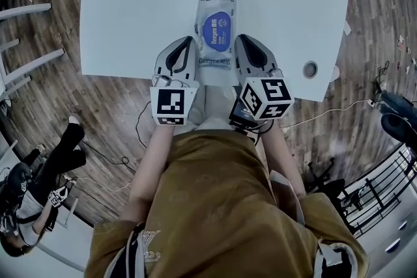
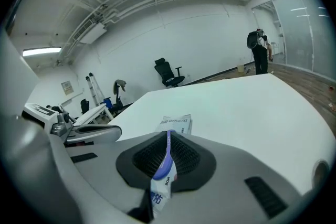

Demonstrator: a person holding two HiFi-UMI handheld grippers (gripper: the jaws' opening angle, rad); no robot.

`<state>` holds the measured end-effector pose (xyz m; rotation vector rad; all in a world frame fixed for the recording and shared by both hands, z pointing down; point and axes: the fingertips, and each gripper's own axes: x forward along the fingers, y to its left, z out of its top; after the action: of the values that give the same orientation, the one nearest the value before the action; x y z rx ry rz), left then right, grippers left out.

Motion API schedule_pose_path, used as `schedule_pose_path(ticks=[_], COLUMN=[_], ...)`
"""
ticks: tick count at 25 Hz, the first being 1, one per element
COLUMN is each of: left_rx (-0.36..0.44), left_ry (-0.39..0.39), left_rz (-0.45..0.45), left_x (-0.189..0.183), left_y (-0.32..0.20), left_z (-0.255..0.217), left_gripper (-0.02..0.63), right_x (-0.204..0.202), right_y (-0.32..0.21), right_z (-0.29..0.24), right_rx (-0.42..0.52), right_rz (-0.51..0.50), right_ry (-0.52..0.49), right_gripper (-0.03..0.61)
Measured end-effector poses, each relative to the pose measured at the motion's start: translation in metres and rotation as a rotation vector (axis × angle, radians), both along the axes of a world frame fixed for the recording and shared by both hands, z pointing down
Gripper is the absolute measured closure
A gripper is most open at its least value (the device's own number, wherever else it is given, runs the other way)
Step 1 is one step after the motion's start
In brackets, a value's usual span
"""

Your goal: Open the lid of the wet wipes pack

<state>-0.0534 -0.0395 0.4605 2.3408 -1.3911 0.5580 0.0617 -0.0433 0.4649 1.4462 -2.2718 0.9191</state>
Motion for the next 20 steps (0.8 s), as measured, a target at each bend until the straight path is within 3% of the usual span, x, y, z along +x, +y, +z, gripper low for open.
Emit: schedule_pose_path(ticks=[13, 20], left_rx=[-0.044, -0.06], left_ry=[-0.001, 0.016], left_rz=[0.046, 0.086], left_x=[0.011, 0.019], left_y=[0.012, 0.013], left_z=[0.014, 0.018], left_gripper=[0.612, 0.612], right_x=[-0.015, -0.023], right_y=[0.005, 0.008], right_z=[0.029, 0.038], right_rx=[-0.14, -0.197], right_rz=[-0.039, -0.082], right_ry=[-0.035, -0.033], right_gripper=[0.565, 0.513])
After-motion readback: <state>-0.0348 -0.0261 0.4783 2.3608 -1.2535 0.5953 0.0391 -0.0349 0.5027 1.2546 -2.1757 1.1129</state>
